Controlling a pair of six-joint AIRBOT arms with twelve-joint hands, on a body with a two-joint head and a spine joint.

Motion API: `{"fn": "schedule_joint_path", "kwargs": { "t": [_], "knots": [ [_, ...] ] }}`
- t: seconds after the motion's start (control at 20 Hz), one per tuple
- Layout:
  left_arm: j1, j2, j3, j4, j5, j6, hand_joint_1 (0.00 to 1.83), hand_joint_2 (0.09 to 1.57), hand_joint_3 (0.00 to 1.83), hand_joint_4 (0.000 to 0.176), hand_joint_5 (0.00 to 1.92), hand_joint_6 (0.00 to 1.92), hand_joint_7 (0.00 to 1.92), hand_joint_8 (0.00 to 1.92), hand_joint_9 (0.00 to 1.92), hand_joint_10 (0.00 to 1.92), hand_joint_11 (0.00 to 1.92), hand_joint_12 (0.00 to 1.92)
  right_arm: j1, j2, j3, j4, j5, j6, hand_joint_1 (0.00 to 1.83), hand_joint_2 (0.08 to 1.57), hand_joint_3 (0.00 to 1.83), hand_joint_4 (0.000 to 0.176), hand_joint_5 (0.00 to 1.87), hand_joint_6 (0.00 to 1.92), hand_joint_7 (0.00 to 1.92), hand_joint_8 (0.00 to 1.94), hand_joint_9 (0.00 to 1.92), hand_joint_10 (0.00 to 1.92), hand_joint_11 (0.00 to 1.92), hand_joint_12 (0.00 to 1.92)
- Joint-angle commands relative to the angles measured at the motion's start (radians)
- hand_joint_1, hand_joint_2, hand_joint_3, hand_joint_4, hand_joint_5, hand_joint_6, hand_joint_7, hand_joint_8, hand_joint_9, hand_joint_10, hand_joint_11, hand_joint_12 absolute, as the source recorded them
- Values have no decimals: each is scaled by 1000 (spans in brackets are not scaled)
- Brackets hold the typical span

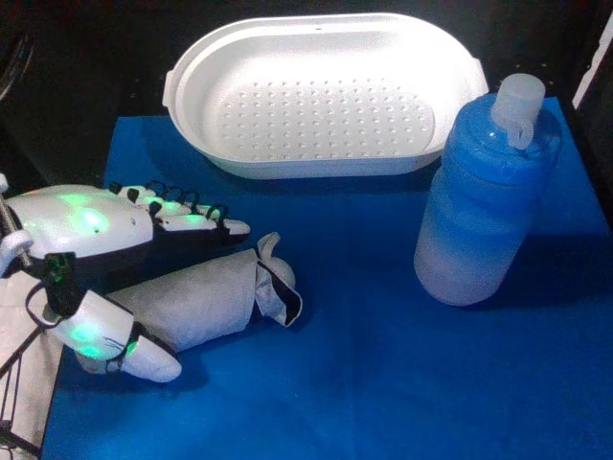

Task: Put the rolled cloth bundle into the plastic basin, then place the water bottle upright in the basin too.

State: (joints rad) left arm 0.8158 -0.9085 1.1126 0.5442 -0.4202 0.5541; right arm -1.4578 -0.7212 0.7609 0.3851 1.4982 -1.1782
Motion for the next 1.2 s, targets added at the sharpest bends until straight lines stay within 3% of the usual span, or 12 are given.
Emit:
{"fn": "schedule_joint_path", "kwargs": {
  "t": [0.0, 0.25, 0.4, 0.45, 0.5, 0.55, 0.6, 0.65, 0.75, 0.95, 1.05, 1.15],
  "knots": [
    [-12, -7, 0, -5, -54, -1, 787, 861, 0, 176, 138, 6, 134, 6, 163, 7, 0, 912, 5, 0, 4, 7, 124, 9, 214, 1498, 2, 58, 373, 2, 261, 1, 231, 3, 0, 704],
    [-12, -25, 17, 4, -16, -1, 777, 916, 5, 168, 143, 1, 310, 15, 417, 30, 0, 1219, 5, -4, 4, 7, 124, 9, 236, 1485, 0, 52, 390, 2, 283, 3, 256, 4, 0, 763],
    [-12, -44, 33, 4, 15, 14, 812, 989, 2, 82, 364, 6, 580, 18, 629, 89, 8, 1447, 5, -3, 4, 7, 124, 9, 212, 1477, 0, 43, 392, 1, 282, 1, 257, 2, 0, 761],
    [-12, -51, 40, 4, 26, 14, 877, 1013, 1, 12, 594, 24, 703, 14, 531, 575, 118, 1431, 5, -3, 4, 7, 124, 9, 211, 1475, 0, 37, 392, 0, 286, 2, 261, 3, 0, 760],
    [-12, -55, 43, 4, 29, 15, 987, 1161, 15, 33, 800, 987, 800, 219, 442, 1243, 225, 1540, 5, -3, 4, 7, 124, 9, 206, 1473, 0, 24, 391, 1, 292, 4, 270, 6, 0, 764],
    [-12, -56, 43, 3, 28, 14, 1060, 1263, 0, 0, 697, 1425, 449, 1688, 444, 1804, 361, 1890, 5, -3, 4, 7, 124, 9, 195, 1464, 0, 28, 397, 2, 289, 1, 271, 4, 0, 784],
    [-12, -58, 44, 1, 28, 15, 1299, 1172, 0, 0, 480, 1816, 490, 1912, 529, 1916, 511, 1920, 5, -3, 4, 8, 124, 9, 192, 1465, 0, 22, 400, 2, 289, 1, 275, 4, 0, 807],
    [-12, -59, 45, -1, 27, 15, 1471, 1170, 0, 20, 639, 1920, 649, 1921, 748, 1921, 768, 1921, 5, -3, 4, 8, 123, 9, 201, 1461, 0, 25, 404, 3, 297, 2, 282, 5, 0, 798],
    [-12, -59, 46, -15, 15, 15, 1546, 1177, 0, 137, 695, 1921, 747, 1921, 872, 1921, 908, 1921, 5, -4, 4, 8, 123, 9, 185, 1461, 0, 17, 409, 2, 301, 2, 294, 5, 0, 825],
    [-12, -56, 46, -49, -21, 18, 1610, 1171, 1, 116, 861, 1921, 1153, 1921, 1372, 1921, 1475, 1921, 5, -5, 4, 8, 122, 9, 202, 1466, 0, 7, 416, 2, 313, 3, 318, 9, 11, 861],
    [-12, -51, 44, -69, -45, 19, 1691, 1161, 0, 175, 765, 1921, 1243, 1921, 1523, 1921, 1607, 1921, 5, -6, 4, 8, 121, 9, 196, 1456, 0, 5, 420, 1, 315, 0, 326, 3, 11, 887],
    [-13, -44, 43, -84, -78, 18, 1714, 1170, 0, 176, 737, 1921, 1174, 1921, 1456, 1921, 1631, 1921, 5, -8, 4, 8, 119, 9, 216, 1459, 0, 9, 420, 1, 312, 0, 311, 2, 0, 865]
  ]
}}
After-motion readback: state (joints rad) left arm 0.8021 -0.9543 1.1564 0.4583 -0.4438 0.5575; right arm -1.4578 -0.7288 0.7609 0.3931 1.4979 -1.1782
